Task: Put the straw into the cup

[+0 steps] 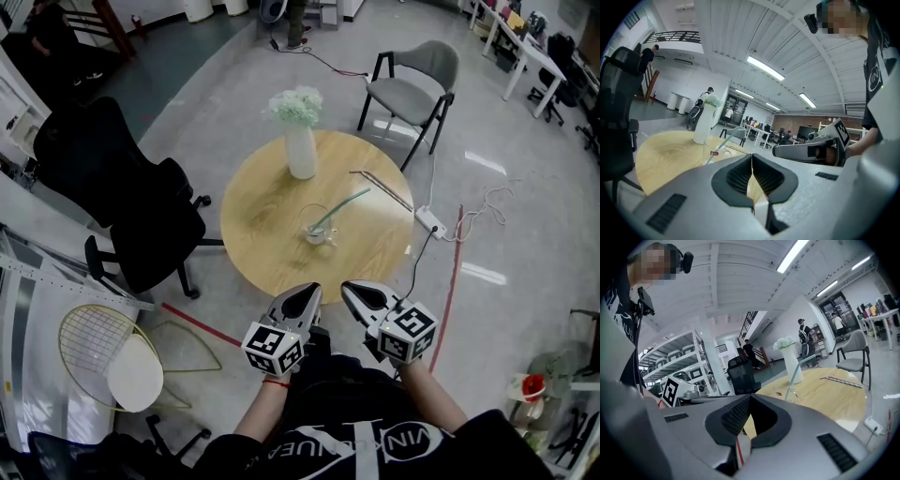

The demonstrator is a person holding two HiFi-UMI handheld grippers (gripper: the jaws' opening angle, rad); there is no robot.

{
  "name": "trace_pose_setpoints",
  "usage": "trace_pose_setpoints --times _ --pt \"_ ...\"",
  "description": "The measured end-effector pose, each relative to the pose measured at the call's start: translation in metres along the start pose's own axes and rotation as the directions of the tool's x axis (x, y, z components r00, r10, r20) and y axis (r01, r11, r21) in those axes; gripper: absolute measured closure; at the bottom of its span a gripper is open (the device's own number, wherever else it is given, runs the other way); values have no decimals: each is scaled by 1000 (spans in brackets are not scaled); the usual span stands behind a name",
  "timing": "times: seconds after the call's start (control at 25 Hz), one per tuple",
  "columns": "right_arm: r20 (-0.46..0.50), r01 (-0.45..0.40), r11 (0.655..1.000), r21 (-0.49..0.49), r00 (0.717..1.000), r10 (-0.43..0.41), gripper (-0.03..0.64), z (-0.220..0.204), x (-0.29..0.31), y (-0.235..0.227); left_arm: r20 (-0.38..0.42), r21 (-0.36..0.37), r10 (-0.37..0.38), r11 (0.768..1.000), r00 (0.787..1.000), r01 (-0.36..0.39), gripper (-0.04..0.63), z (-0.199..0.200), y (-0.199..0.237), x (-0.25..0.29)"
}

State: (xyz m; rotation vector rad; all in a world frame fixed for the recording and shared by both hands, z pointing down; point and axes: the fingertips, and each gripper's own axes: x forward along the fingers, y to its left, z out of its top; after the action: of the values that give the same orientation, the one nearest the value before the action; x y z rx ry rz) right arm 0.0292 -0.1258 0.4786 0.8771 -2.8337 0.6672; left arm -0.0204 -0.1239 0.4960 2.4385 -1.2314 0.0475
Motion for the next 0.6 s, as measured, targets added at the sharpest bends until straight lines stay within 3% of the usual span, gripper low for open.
trace_pose_setpoints --times 0.6 --pt "16 -4 1000 -17 1000 5 614 -4 -19 24 -4 30 -30 999 1000 31 583 -6 -29 -19"
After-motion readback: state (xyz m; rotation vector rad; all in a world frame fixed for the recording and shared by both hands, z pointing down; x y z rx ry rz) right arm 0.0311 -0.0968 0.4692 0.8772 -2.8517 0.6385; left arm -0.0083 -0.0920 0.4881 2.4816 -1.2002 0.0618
